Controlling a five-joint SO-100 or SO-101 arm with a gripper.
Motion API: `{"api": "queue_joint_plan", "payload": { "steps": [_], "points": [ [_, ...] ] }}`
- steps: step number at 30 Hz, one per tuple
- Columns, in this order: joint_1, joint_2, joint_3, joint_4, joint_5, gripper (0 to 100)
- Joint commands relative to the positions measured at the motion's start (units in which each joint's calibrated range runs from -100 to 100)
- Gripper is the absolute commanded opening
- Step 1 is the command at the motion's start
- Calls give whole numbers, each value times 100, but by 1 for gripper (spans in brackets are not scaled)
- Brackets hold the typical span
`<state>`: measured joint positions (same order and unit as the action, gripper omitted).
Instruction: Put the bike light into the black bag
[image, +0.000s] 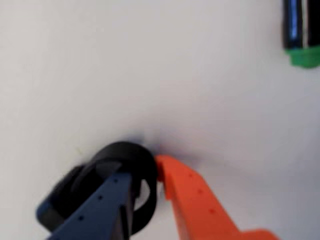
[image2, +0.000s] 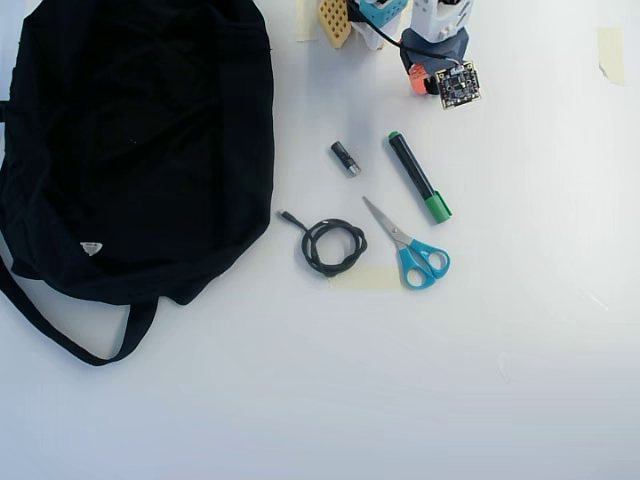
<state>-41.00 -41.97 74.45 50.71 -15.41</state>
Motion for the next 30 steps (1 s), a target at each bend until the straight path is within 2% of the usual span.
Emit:
{"api": "queue_joint_plan", "payload": {
  "steps": [1,17,24,30],
  "points": [
    [16,-69,-545,-75,-6,2],
    [24,-77,-2090,45,67,2],
    [263,-69,-3294,907,78,2],
    [652,-69,-4004,1329,550,2]
  ]
}}
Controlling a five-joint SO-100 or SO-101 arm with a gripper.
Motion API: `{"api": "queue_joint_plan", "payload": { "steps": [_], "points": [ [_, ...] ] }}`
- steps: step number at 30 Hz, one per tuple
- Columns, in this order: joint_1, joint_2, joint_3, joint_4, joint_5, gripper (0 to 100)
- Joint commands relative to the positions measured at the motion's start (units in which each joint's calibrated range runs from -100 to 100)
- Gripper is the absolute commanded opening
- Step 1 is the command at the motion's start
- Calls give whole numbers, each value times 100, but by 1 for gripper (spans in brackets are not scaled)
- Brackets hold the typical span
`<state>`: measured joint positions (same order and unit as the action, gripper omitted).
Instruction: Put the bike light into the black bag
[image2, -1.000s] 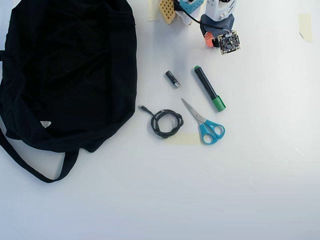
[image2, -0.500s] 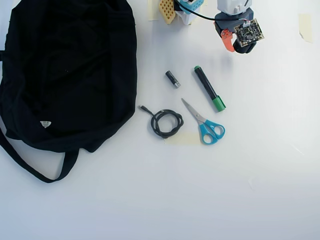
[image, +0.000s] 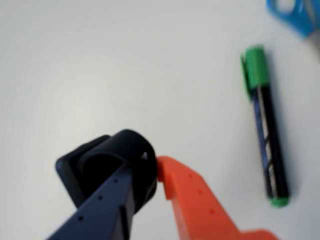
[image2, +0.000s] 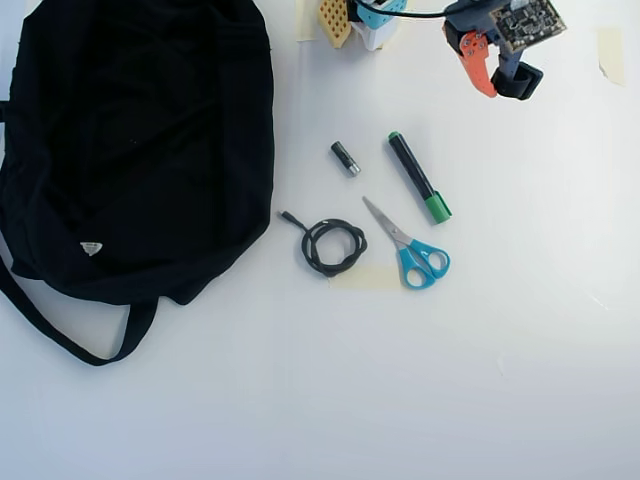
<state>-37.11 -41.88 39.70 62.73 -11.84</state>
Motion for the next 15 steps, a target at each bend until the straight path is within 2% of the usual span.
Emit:
{"api": "queue_joint_plan", "payload": {
  "steps": [1,7,15],
  "points": [
    [360,-77,-592,135,251,2],
    [1190,-77,-888,135,503,2],
    [2424,-77,-924,-80,476,2]
  ]
}}
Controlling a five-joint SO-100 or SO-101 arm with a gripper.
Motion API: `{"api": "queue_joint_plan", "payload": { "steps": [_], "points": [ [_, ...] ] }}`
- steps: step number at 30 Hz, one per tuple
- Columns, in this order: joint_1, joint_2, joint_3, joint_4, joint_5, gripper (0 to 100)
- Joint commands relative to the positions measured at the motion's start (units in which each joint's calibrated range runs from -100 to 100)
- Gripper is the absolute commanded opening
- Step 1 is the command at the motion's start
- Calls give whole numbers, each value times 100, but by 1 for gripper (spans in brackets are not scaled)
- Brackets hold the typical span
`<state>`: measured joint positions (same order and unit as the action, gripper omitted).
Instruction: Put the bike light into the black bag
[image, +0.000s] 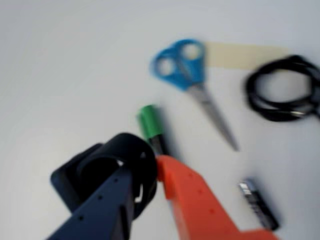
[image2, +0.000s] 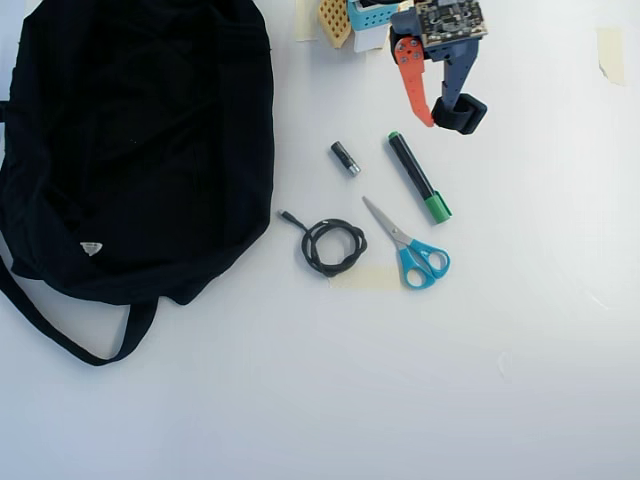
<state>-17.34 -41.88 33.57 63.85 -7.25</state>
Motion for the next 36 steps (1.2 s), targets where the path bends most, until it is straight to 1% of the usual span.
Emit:
{"api": "queue_joint_plan", "payload": {
  "steps": [1,4,8,15,19,24,26,28,29,31,33,36],
  "points": [
    [612,-77,-311,-287,12,2],
    [1046,-77,-284,-467,-4,2],
    [1914,6,-311,-666,54,2],
    [3761,47,-203,-846,70,2],
    [4703,413,-194,-1355,348,2],
    [5496,1491,-275,-2095,395,2],
    [5780,2081,-275,-2586,395,2],
    [6162,2670,-374,-3069,395,2],
    [6603,3292,-742,-3258,400,2],
    [7201,4188,-1398,-3249,405,2],
    [7560,4803,-1650,-3258,405,2],
    [7560,4927,-1614,-3189,363,3]
  ]
}}
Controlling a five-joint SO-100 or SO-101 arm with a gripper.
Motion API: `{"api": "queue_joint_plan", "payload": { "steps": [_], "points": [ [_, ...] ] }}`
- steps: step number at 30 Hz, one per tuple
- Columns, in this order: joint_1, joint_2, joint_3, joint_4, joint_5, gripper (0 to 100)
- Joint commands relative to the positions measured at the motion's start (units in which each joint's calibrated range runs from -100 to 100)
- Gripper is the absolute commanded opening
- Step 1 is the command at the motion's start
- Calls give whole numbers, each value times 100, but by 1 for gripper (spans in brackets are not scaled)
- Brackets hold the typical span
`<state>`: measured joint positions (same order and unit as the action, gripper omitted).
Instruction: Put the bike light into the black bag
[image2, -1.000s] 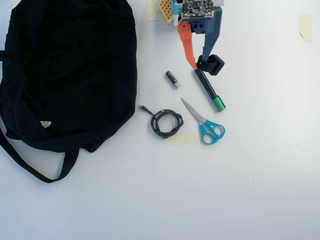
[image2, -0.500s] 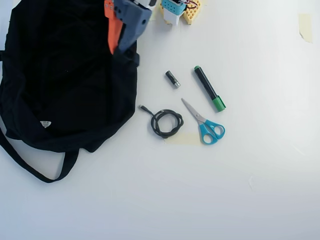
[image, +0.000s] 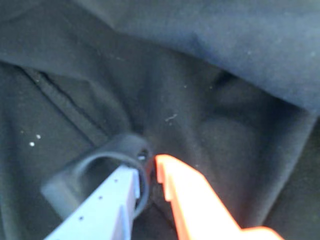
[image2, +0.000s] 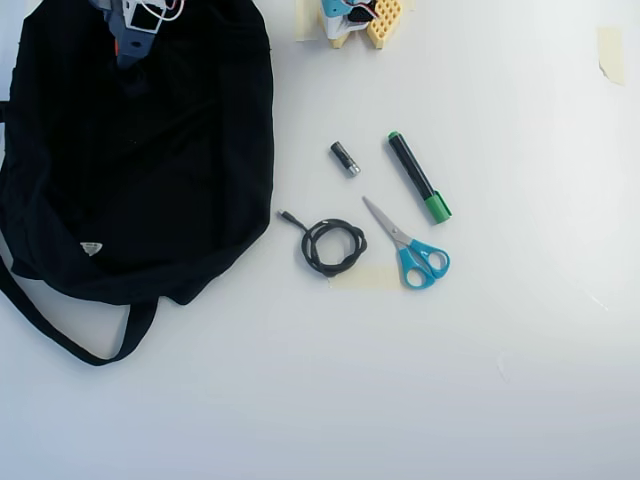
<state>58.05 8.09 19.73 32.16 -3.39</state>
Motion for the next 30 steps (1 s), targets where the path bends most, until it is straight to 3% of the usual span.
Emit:
{"api": "queue_joint_plan", "payload": {
  "steps": [1,5,6,13,14,17,20,30],
  "points": [
    [-15,-71,-203,229,-38,4],
    [-307,-212,-374,738,-38,51],
    [-599,-395,-383,738,-59,57],
    [-1579,-4071,-338,2538,-589,59],
    [-1796,-4146,-374,2736,-589,59],
    [-4376,-4154,-841,2719,-610,59],
    [-6111,-4154,-913,2736,-599,59],
    [-7555,-4162,-949,3141,-620,59]
  ]
}}
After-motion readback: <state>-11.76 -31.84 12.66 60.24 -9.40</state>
